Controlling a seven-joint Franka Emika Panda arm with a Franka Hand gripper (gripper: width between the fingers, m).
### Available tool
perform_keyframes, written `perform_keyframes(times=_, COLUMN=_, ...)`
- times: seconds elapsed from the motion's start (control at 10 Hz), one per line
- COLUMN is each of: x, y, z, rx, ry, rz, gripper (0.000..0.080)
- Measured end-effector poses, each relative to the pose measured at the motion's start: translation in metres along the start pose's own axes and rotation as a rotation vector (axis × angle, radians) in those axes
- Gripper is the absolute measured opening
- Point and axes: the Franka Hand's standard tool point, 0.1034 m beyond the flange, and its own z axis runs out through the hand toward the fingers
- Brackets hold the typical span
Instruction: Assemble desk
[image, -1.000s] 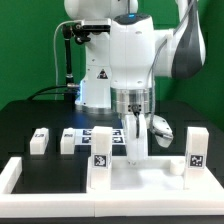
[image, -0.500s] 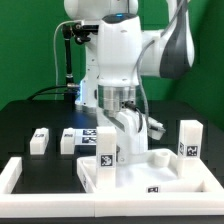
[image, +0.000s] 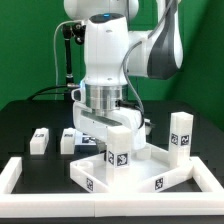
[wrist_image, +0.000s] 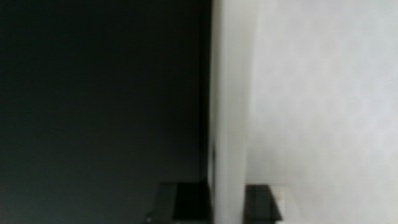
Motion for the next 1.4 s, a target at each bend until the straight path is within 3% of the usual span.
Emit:
perform_keyframes(times=0.2, x=0.024, y=0.000, z=-0.004, rx=0.015, ry=0.017, rz=-0.294, gripper=0.0061)
perform_keyframes(times=0.7, x=0.027, y=-0.003, z=-0.004, rx=-0.024, ry=0.026, rz=-0.623, gripper=0.0060)
perform_keyframes(times=0.9, x=0.043, y=-0.020, z=-0.006, rx=-0.034, ry=0.055, rz=-0.812, gripper=0.0060)
perform_keyframes(times=1.0, x=0.051, y=-0.026, z=-0.007, rx=-0.053, ry=0.071, rz=-0.993, gripper=0.0060)
perform_keyframes(times=1.4, x=0.054, y=-0.023, z=-0.008, rx=-0.068, ry=0.067, rz=-1.165, gripper=0.0060)
